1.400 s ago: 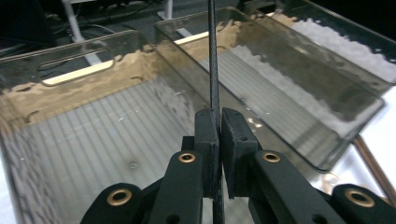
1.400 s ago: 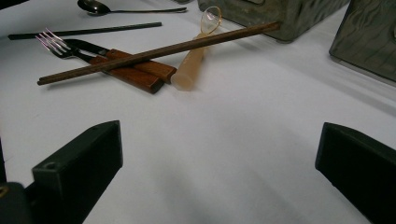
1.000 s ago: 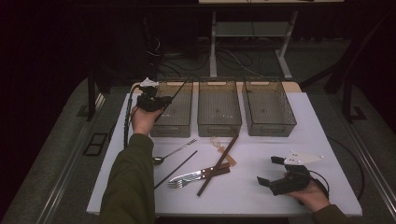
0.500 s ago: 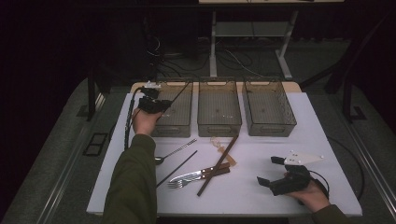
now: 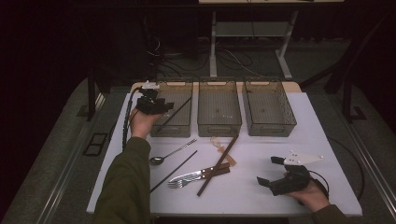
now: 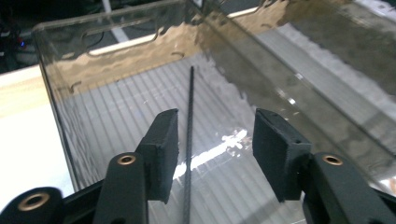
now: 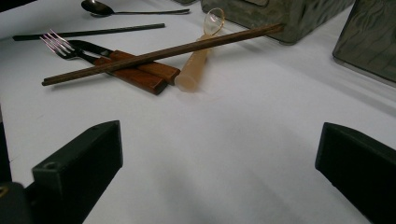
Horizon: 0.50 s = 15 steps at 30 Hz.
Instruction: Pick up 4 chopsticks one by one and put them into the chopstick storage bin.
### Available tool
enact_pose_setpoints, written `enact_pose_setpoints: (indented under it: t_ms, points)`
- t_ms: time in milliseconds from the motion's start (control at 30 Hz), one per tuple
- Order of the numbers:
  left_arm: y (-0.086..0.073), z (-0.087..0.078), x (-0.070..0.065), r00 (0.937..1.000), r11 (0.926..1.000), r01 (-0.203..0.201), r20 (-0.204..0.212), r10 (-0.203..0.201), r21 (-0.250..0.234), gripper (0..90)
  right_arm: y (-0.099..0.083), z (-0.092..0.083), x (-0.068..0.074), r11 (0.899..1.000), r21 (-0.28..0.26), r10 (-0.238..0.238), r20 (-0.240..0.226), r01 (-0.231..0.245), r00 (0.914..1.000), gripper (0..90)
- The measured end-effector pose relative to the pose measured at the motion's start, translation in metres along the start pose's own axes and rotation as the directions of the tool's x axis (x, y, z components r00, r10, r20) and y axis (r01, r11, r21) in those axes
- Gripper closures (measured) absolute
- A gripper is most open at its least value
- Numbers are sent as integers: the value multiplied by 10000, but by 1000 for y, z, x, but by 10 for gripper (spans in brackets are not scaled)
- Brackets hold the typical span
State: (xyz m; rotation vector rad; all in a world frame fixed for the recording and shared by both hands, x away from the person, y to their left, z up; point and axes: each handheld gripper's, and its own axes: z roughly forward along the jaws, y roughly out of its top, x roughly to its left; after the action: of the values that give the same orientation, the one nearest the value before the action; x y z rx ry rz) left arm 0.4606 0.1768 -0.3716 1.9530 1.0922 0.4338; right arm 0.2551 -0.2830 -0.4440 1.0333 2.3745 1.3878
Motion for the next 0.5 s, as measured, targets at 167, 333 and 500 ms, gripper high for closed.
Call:
enact_pose_setpoints:
  t_ms: [167, 333, 500]
  points:
    - [4, -9, -7, 9994, 9999, -92, 344, 96, -128, 426, 0, 0, 0, 10000, -15, 24, 13, -24, 10000, 7]
    - [4, -17, -19, 9970, 9986, -455, 613, 471, -272, 373, 0, 0, 0, 10000, -18, 27, 14, -26, 10000, 7]
    - [-2, -26, -35, 9931, 9968, -649, 952, 691, -468, 331, 0, 0, -1, 10000, -48, 50, -7, -50, 10000, 7]
